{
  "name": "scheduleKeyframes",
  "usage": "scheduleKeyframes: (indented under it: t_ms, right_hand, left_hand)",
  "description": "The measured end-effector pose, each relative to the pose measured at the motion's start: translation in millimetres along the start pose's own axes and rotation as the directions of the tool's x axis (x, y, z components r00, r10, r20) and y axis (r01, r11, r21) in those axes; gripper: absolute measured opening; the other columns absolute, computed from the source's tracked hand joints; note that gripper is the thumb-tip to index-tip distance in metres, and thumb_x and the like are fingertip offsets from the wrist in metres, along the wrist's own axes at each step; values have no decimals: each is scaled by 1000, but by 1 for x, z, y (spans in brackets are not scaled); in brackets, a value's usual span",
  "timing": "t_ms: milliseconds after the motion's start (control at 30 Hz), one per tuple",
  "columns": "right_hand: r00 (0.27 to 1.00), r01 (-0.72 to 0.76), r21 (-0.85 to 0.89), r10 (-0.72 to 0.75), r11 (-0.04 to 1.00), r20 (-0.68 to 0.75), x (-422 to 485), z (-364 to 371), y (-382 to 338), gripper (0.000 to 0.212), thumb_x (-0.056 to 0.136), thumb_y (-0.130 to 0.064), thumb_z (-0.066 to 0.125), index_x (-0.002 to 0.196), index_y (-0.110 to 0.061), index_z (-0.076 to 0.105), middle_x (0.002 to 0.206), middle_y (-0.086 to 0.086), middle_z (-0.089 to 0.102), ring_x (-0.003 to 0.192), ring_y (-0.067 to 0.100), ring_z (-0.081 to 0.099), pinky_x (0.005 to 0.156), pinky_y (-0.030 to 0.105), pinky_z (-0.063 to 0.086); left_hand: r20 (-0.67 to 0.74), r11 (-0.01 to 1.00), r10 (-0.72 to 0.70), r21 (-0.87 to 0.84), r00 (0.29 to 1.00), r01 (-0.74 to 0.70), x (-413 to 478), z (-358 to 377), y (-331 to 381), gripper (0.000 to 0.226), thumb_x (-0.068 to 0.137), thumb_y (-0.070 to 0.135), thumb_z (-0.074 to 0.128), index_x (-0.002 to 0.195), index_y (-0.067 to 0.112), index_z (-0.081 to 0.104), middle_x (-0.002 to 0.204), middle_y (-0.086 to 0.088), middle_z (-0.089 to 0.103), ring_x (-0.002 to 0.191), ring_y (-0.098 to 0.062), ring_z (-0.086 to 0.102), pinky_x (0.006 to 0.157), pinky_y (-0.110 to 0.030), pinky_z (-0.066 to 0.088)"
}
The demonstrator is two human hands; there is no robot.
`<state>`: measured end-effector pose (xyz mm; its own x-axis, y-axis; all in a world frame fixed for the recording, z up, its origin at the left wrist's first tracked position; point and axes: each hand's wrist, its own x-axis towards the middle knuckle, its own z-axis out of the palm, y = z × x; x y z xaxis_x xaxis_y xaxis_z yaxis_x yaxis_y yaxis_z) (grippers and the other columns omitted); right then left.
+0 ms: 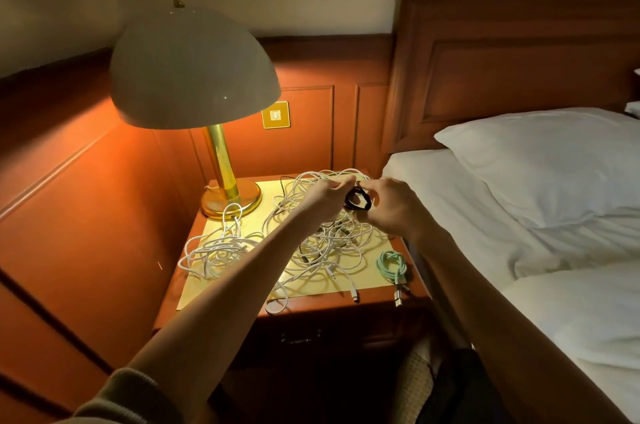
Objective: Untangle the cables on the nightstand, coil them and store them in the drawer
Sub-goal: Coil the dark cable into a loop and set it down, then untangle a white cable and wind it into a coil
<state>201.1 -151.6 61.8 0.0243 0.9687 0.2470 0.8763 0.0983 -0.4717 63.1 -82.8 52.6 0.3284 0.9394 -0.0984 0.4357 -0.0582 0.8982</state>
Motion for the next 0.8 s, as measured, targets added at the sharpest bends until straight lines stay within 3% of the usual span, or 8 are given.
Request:
scheduleKeyframes:
  t_ms: [100, 233, 300, 367, 467, 600, 700, 800]
  right_hand:
    - [990, 50, -62, -58, 997, -127, 0, -1, 11, 46, 79, -29, 84, 121, -14, 70, 111, 5, 74, 96, 23, 67, 78, 25, 48]
    - [993, 52, 11, -51, 999, -103, -2, -1, 39, 55, 79, -34, 84, 130, -19, 66, 118, 1, 73, 104, 22, 70, 87, 32, 58]
    - [995, 4, 56, 2, 998, -103, -3, -2, 58, 52, 80, -33, 83, 128, -19, 68, 117, 0, 74, 101, 18, 71, 82, 24, 56]
    - [985, -93, 68, 101, 993, -136, -6, -4, 78, 48, 81, -30, 82, 125, -16, 69, 116, 1, 74, 100, 19, 70, 79, 20, 50]
    - [959, -271, 36, 273, 962, -82, -4, 2, 108, 45, 82, -29, 81, 123, -13, 70, 114, 5, 74, 100, 23, 70, 81, 27, 53]
    - [925, -376, -12, 376, 926, 53, 4, 22, 136, 46, 80, -30, 81, 121, -15, 71, 111, 5, 74, 99, 20, 69, 76, 25, 52]
    - [915, -388, -40, 390, 921, 101, 12, 34, 146, 43, 79, -31, 81, 118, -16, 72, 107, 3, 74, 92, 18, 69, 76, 25, 54]
    - [907, -375, -99, 387, 922, 168, 21, 43, 151, 35, 77, -28, 81, 109, -17, 75, 97, 3, 74, 83, 17, 68, 73, 29, 57]
  left_hand:
    - [44, 1000, -14, 19, 999, 13, 11, 9, 3, 53, 102, 56, 38, 83, 11, 59, 56, 1, 45, 51, -13, 41, 53, -26, 35]
    - [165, 994, -93, -32, 982, 100, 30, 21, -6, 60, 103, 55, 34, 86, 5, 63, 72, -9, 58, 57, -15, 50, 59, -27, 46]
    - [253, 984, -116, -101, 960, 145, 43, 31, -14, 61, 105, 52, 35, 98, 2, 70, 82, -11, 65, 58, -13, 52, 53, -24, 48]
    - [208, 996, -23, 84, 978, 6, 58, 49, -23, 44, 105, 41, 43, 108, 7, 71, 89, -7, 72, 57, -11, 55, 50, -21, 47]
    - [198, 737, 312, 566, 929, -368, 80, 83, -42, 19, 100, 21, 56, 110, 17, 72, 107, -5, 72, 77, -14, 67, 62, -22, 54]
    - [366, 437, 259, 781, 894, -446, 102, 119, -70, 24, 93, 21, 67, 116, 19, 70, 116, -4, 57, 92, -23, 64, 76, -35, 59]
    - [351, 406, 296, 796, 888, -450, 112, 125, -80, 19, 95, 22, 63, 110, 12, 71, 110, -5, 60, 85, -24, 65, 66, -31, 54]
    - [265, 451, 371, 787, 890, -422, 122, 123, -88, 21, 99, 24, 58, 99, 7, 70, 100, -6, 63, 75, -21, 65, 59, -30, 51]
